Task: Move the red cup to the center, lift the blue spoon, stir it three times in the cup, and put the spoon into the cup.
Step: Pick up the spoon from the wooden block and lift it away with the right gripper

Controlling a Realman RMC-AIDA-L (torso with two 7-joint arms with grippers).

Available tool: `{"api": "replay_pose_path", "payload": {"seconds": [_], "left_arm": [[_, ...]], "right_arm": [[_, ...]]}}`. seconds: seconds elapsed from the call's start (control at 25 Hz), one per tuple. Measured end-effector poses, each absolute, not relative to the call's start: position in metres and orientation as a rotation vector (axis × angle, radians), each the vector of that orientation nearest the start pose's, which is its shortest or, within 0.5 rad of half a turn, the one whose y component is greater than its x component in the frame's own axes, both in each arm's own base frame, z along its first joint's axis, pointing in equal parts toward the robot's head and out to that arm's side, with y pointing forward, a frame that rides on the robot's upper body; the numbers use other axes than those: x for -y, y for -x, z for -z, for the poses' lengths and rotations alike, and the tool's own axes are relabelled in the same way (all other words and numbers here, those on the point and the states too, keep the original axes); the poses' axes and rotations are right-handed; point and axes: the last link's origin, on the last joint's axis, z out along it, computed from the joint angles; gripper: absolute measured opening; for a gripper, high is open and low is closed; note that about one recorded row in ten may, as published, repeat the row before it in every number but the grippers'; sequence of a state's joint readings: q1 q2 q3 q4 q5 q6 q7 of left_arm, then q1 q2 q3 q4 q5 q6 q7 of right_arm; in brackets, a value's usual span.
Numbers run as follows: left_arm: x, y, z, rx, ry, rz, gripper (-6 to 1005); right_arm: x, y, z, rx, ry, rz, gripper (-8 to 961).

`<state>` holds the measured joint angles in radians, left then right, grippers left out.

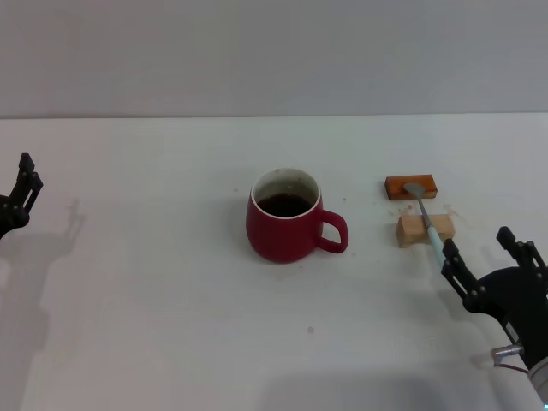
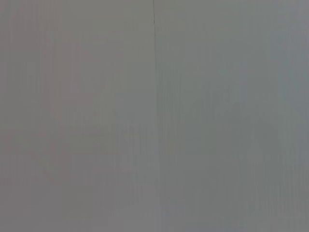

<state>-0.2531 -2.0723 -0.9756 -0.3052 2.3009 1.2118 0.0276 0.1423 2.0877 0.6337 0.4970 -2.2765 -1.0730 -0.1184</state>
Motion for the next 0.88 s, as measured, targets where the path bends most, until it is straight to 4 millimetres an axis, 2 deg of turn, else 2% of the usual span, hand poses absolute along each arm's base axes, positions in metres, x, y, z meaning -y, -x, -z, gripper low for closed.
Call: {"api": "replay_pose_path", "payload": {"seconds": [0.88], "left_arm": [[-0.292, 0.353, -0.004, 0.505, 1.425, 0.609, 857]], "right_arm": [[-0.264, -0.315, 0.091, -0.657, 1.818, -0.59, 776]]}}
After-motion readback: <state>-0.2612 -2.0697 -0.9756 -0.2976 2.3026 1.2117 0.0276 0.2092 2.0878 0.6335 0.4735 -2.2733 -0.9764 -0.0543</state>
